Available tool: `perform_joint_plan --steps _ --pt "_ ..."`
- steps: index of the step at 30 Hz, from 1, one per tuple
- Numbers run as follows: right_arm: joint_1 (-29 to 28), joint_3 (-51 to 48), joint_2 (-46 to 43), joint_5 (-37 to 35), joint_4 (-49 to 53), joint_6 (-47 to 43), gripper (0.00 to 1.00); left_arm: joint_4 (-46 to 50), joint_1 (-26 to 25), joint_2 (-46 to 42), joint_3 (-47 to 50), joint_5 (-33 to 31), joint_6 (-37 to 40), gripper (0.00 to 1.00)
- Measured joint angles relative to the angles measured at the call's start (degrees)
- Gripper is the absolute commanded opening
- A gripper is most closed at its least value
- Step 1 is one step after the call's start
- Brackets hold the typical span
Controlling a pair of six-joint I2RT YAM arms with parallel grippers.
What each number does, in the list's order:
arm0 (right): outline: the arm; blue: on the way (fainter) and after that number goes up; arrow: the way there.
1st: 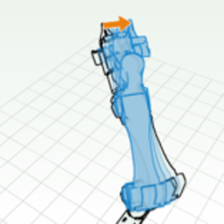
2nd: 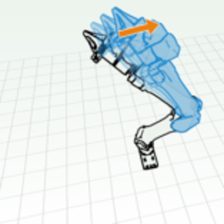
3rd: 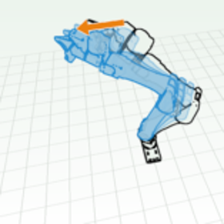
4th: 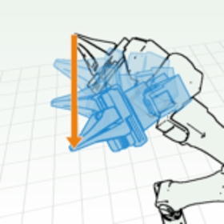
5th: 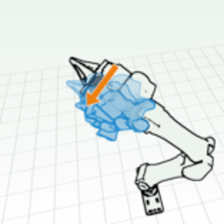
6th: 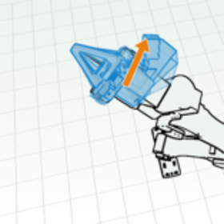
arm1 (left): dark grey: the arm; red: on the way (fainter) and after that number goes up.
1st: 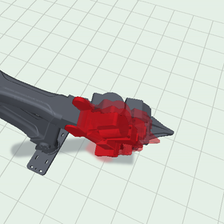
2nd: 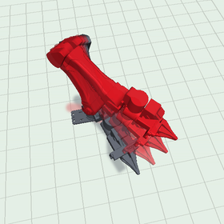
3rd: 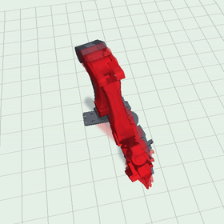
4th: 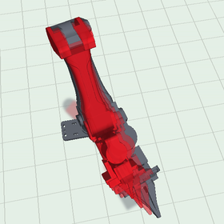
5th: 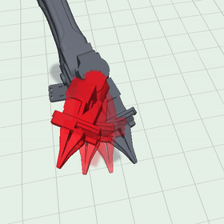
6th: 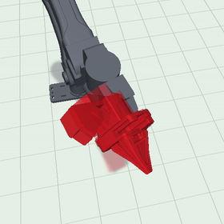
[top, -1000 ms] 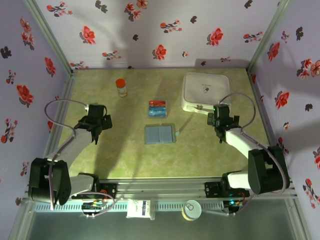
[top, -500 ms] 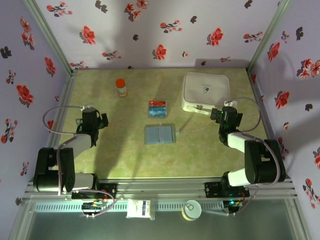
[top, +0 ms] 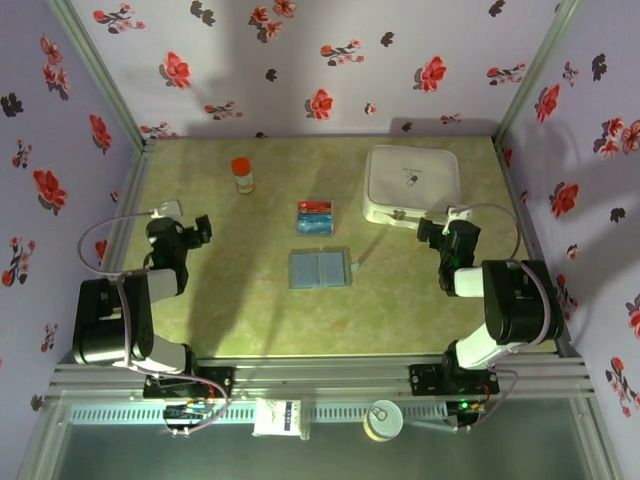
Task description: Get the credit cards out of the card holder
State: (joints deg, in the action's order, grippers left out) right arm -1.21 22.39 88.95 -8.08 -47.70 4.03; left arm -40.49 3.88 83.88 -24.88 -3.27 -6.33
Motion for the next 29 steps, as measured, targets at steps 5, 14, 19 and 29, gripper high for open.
perform_joint_plan --steps 5,14,19,29 --pt "0.0 0.0 0.0 -0.07 -0.11 0.04 0.99 -6.19 -0.13 3.54 2.36 2.64 1.22 1.0" --pt "0.0 0.0 0.0 -0.07 -0.11 0.04 0.99 -7.52 -2.91 4.26 2.86 1.07 3.1 1.0" --pt "0.0 0.0 0.0 -0.07 -0.11 0.04 0.99 -7.52 -3.63 4.26 2.86 -0.28 4.07 1.0" --pt "0.0 0.0 0.0 -0.07 -0.11 0.04 0.99 -7.52 -3.63 4.26 2.86 -0.83 4.48 1.0"
